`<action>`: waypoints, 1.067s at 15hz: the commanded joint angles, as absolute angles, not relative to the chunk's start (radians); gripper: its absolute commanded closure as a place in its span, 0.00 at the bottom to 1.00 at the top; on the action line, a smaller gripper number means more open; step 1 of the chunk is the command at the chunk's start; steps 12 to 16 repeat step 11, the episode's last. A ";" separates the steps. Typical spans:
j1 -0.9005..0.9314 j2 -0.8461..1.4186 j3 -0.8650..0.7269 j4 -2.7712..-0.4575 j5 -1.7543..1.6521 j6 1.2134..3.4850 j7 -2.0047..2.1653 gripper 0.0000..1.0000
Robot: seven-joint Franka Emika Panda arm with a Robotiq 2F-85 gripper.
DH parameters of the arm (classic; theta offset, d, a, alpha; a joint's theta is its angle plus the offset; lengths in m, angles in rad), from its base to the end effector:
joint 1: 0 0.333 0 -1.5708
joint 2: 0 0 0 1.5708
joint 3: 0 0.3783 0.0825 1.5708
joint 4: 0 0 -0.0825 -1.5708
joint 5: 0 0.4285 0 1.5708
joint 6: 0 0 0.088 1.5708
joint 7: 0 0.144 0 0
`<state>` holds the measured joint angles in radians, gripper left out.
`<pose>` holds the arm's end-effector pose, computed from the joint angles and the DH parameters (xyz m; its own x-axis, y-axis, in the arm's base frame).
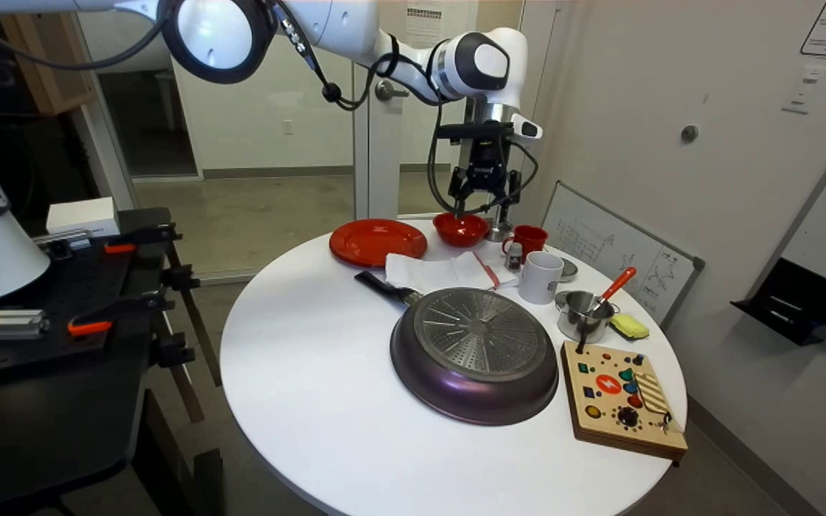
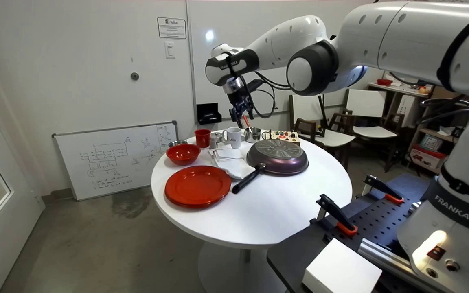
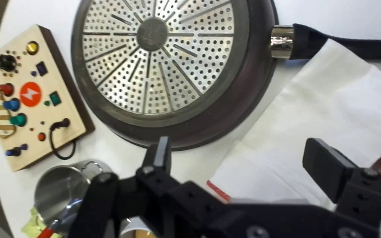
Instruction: Fold the towel on the table
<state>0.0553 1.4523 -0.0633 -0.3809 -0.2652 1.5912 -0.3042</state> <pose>0.8744 -0.0095 0.1112 0.8917 0.3174 -0.3228 0.3985 -0.8886 0.2270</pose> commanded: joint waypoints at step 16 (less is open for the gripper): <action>0.016 1.466 0.052 -0.365 -0.039 1.563 -0.429 0.00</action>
